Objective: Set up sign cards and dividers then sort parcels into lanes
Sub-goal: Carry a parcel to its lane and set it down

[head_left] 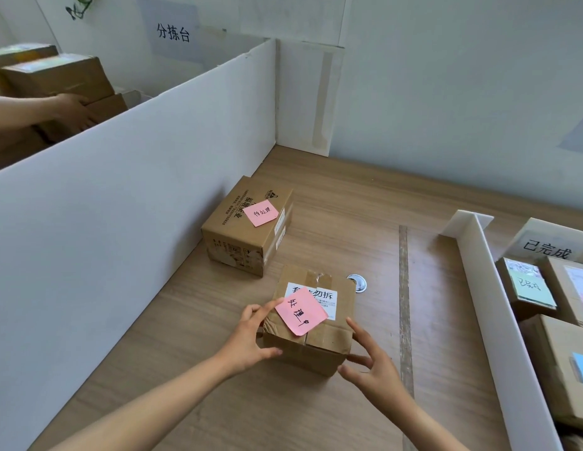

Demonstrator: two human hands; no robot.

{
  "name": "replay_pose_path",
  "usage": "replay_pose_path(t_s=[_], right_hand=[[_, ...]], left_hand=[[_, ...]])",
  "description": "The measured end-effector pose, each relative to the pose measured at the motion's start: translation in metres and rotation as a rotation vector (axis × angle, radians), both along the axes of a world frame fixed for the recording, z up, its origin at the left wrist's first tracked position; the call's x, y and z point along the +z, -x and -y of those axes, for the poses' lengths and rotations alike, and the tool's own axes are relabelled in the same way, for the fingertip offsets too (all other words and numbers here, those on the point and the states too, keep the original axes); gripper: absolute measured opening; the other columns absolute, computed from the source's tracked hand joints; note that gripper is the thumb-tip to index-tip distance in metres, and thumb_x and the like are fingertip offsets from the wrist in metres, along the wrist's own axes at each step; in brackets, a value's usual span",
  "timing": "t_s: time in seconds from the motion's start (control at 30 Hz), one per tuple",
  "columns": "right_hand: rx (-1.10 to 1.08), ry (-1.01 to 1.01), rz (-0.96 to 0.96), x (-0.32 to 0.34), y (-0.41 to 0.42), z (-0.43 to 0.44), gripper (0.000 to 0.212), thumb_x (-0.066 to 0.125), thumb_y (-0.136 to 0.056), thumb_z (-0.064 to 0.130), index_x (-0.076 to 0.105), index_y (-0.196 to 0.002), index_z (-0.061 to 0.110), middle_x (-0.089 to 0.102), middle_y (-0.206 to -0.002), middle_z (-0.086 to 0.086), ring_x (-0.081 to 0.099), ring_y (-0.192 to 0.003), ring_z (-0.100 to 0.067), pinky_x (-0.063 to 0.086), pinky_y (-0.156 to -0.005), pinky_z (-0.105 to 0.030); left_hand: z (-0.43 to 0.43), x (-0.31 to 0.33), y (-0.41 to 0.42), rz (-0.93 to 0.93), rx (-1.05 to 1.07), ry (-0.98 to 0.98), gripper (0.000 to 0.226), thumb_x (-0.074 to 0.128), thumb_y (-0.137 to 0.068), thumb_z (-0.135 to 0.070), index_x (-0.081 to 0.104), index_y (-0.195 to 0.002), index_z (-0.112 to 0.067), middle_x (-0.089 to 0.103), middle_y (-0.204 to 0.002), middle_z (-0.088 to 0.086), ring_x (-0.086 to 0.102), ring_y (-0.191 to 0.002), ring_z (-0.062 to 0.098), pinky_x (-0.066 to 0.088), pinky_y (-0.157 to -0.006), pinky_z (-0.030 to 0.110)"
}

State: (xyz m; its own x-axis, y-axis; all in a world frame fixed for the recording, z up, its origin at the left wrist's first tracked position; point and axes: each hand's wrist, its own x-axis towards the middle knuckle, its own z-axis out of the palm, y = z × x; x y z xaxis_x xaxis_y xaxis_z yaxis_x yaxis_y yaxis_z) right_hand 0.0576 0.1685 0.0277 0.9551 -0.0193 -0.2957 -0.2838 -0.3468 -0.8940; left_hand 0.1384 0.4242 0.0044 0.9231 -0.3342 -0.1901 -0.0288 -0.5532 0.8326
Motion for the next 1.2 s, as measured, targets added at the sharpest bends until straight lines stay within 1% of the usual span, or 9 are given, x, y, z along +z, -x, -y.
replay_pose_path(t_s=[0.07,0.17,0.37,0.53,0.7,0.8,0.93,1.07,1.2], right_hand=[[0.052,0.023,-0.03,-0.001,0.0,0.003,0.086,0.074,-0.078,0.01,0.031,-0.139,0.053,0.034,-0.142,0.021,0.055,-0.114,-0.01,0.056,-0.079,-0.025],[0.067,-0.023,-0.032,-0.004,-0.002,0.001,0.09,0.075,-0.077,0.003,0.032,-0.141,0.049,0.032,-0.147,0.016,0.05,-0.124,-0.013,0.052,-0.079,-0.016],[-0.018,-0.121,0.036,0.0,-0.004,-0.014,0.087,0.071,-0.073,-0.014,0.039,-0.137,0.035,0.047,-0.139,0.007,0.051,-0.111,0.017,0.043,-0.086,-0.005],[-0.05,-0.13,0.08,0.014,0.01,-0.012,0.084,0.071,-0.073,-0.014,0.043,-0.138,0.032,0.048,-0.138,0.013,0.052,-0.115,0.011,0.045,-0.087,-0.008],[-0.036,-0.122,0.146,0.045,0.039,-0.002,0.08,0.073,-0.074,-0.009,0.049,-0.134,0.038,0.052,-0.135,0.019,0.058,-0.116,-0.001,0.048,-0.098,-0.023],[-0.026,-0.111,0.192,0.062,0.064,0.0,0.077,0.074,-0.074,-0.008,0.051,-0.132,0.038,0.054,-0.132,0.022,0.056,-0.12,-0.002,0.046,-0.102,-0.025],[-0.029,-0.106,0.229,0.08,0.11,0.002,0.074,0.074,-0.075,-0.008,0.052,-0.13,0.037,0.056,-0.133,0.017,0.056,-0.12,-0.002,0.046,-0.1,-0.022],[-0.046,-0.103,0.254,0.093,0.161,0.01,0.075,0.074,-0.074,-0.008,0.053,-0.129,0.038,0.056,-0.134,0.016,0.06,-0.115,-0.004,0.052,-0.096,-0.03],[-0.083,-0.078,0.298,0.11,0.223,0.024,0.073,0.072,-0.074,-0.011,0.053,-0.132,0.03,0.056,-0.134,0.01,0.059,-0.112,0.003,0.05,-0.089,-0.017]], left_hand=[[0.002,0.002,-0.004,-0.027,-0.029,0.022,0.103,0.085,-0.064,-0.018,0.022,-0.122,-0.075,0.035,-0.132,-0.004,0.047,-0.12,0.01,0.04,-0.106,0.026],[0.006,0.003,-0.006,-0.077,-0.057,0.088,0.102,0.083,-0.063,-0.016,0.026,-0.126,-0.071,0.041,-0.138,-0.009,0.045,-0.126,0.008,0.04,-0.106,0.028],[0.009,-0.003,0.0,-0.087,-0.021,0.135,0.094,0.081,-0.05,-0.036,0.035,-0.125,-0.069,0.048,-0.138,-0.01,0.048,-0.126,0.008,0.042,-0.106,0.036],[0.007,0.017,0.015,-0.059,0.005,0.182,0.093,0.083,-0.055,-0.017,0.041,-0.121,-0.068,0.055,-0.13,-0.008,0.057,-0.114,0.009,0.048,-0.099,0.031],[0.002,0.049,0.049,-0.046,0.024,0.28,0.094,0.08,-0.063,0.006,0.048,-0.115,-0.065,0.06,-0.122,-0.004,0.063,-0.104,0.008,0.052,-0.081,0.018],[0.001,0.069,0.075,-0.008,0.016,0.305,0.093,0.078,-0.064,0.008,0.049,-0.113,-0.066,0.061,-0.12,-0.004,0.062,-0.102,0.005,0.051,-0.078,0.015],[0.004,0.088,0.121,0.023,-0.001,0.321,0.092,0.079,-0.066,0.006,0.048,-0.112,-0.067,0.06,-0.12,-0.005,0.06,-0.107,0.013,0.051,-0.079,0.016],[0.013,0.101,0.169,0.072,-0.011,0.336,0.09,0.079,-0.066,0.006,0.05,-0.115,-0.062,0.06,-0.117,-0.007,0.06,-0.107,0.015,0.053,-0.079,0.02],[0.029,0.117,0.223,0.115,-0.071,0.37,0.082,0.08,-0.067,0.003,0.049,-0.122,-0.05,0.063,-0.113,-0.01,0.06,-0.106,0.011,0.054,-0.077,0.021]])
